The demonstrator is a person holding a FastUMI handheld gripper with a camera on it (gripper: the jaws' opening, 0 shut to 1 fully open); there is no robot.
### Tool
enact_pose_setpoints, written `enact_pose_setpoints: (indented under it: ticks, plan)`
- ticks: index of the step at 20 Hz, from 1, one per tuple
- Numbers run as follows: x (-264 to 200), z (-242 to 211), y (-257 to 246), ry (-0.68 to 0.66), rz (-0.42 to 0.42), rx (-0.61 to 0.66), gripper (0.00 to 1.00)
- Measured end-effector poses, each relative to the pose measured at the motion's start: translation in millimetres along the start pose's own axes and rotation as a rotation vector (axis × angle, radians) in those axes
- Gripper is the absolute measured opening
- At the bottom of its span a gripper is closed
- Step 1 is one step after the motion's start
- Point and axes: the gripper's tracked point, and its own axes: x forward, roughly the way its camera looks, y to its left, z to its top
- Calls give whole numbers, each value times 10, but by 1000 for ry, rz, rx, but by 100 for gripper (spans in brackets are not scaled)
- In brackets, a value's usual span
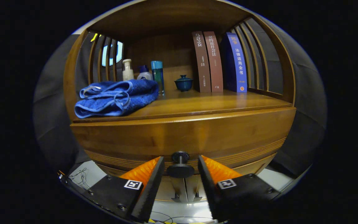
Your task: Pull open the drawer, take out the items inside it, and place them on the countertop above the cabinet.
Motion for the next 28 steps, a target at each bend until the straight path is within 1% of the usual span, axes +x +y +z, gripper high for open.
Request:
enact_pose_setpoints:
  ticks: [3,4,5,7,12,15,18,28]
  plan:
    - [22,-4,-3,-4,-4,-8,52]
    - [64,-23,5,-9,1,-3,52]
    - [15,-1,-1,-3,4,-11,43]
    - [19,-1,-12,8,0,-41,33]
    - [28,-22,-15,37,1,-35,33]
    - [-47,-53,-10,52,-1,-40,33]
    - [-244,-119,-8,62,-4,-54,33]
    - [-1217,-469,-28,114,-11,-54,33]
